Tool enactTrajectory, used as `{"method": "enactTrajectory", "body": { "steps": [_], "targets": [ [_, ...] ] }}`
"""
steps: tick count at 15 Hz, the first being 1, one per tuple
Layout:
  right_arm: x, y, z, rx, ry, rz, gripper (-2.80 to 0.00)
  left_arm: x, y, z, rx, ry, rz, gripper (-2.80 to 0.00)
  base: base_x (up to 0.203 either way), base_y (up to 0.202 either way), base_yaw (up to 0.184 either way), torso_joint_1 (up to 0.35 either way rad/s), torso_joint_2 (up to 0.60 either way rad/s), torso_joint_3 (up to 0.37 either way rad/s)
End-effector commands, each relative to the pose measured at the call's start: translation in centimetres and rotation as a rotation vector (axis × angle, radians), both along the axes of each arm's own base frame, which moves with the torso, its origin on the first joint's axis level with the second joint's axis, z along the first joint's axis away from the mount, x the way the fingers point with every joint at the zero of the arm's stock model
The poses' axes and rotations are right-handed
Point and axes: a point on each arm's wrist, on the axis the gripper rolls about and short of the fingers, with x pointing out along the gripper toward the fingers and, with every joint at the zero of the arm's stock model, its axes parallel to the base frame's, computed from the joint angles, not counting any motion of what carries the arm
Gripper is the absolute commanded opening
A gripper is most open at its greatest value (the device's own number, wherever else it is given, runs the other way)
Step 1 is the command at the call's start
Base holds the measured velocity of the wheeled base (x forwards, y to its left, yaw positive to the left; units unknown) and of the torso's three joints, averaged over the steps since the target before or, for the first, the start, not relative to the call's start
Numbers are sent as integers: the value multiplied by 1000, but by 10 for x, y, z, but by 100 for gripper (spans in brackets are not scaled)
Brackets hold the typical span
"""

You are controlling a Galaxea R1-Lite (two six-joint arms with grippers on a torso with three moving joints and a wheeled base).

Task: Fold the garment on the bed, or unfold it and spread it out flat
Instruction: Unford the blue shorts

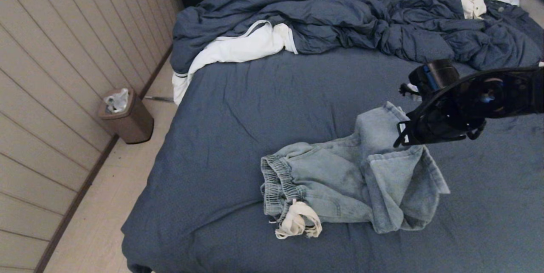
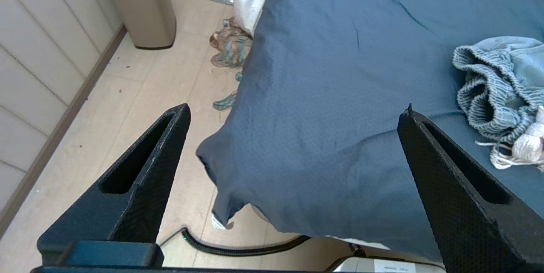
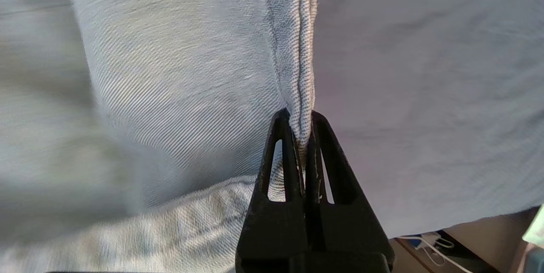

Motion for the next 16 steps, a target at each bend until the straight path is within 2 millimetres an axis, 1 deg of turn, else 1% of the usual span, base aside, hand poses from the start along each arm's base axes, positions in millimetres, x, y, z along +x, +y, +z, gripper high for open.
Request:
{"method": "enactTrajectory", "body": {
  "steps": [1, 4, 7, 9, 12, 13, 16],
  "targets": [
    [1, -36, -12, -3, -16, -69, -280, 0, 0, 0, -1, 1, 1, 0, 0, 0, 0, 0, 0, 0],
    [11, -62, -28, -3, -7, -106, -280, 0, 0, 0, -1, 1, 1, 0, 0, 0, 0, 0, 0, 0],
    [25, -74, -42, -26, -19, -108, -280, 0, 0, 0, -1, 1, 1, 0, 0, 0, 0, 0, 0, 0],
    [29, -80, -50, -37, -4, -110, -280, 0, 0, 0, -1, 1, 1, 0, 0, 0, 0, 0, 0, 0],
    [34, -92, -69, -40, 47, -134, -280, 0, 0, 0, -1, 1, 1, 0, 0, 0, 0, 0, 0, 0],
    [36, -95, -72, -41, 44, -140, 0, 0, 0, 0, -1, 1, 1, 0, 0, 0, 0, 0, 0, 0],
    [35, -106, -69, -56, 33, -153, 0, 0, 0, 0, -1, 1, 0, 0, 0, 0, 0, 0, 0, 0]
  ]
}}
